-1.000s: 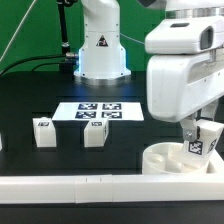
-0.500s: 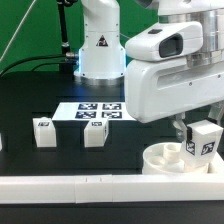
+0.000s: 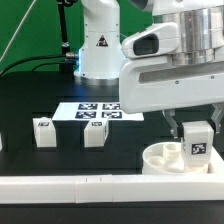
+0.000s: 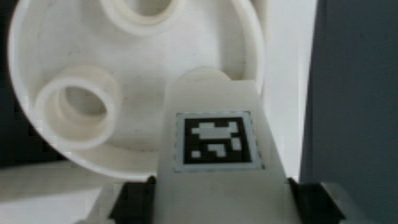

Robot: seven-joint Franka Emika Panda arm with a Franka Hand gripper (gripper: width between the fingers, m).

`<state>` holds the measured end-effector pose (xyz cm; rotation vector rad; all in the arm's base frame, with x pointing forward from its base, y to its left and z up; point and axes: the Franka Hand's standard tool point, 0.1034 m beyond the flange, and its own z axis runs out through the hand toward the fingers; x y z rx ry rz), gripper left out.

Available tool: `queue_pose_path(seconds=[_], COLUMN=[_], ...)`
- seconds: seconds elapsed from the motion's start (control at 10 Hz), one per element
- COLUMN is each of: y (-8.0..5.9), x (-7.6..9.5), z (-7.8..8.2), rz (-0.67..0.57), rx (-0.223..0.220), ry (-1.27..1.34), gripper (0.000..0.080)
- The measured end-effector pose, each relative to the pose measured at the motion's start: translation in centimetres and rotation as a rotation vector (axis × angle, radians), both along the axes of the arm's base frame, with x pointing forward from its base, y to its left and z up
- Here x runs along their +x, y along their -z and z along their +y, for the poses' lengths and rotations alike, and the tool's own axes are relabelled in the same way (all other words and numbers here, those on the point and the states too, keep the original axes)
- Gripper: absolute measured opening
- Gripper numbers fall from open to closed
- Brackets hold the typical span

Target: Assemble stool

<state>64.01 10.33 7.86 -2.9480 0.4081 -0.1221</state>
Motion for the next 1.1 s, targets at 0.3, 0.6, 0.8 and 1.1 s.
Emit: queue_pose_path(seconds=[0.3, 0.6, 0.8, 1.1], y=[0.13, 0.14, 0.17, 0.23], x=[-0.31, -0.51, -0.56, -0.47], z=[-0.26, -0.26, -0.22, -0.23], rz=[0.068, 0.092, 0.125, 0.243], rx=[0.084, 0.106, 0.137, 0.26], ry=[0.395, 0.541, 0.698, 1.179], gripper=[0.0338, 0.0338, 0.0338, 0.0338])
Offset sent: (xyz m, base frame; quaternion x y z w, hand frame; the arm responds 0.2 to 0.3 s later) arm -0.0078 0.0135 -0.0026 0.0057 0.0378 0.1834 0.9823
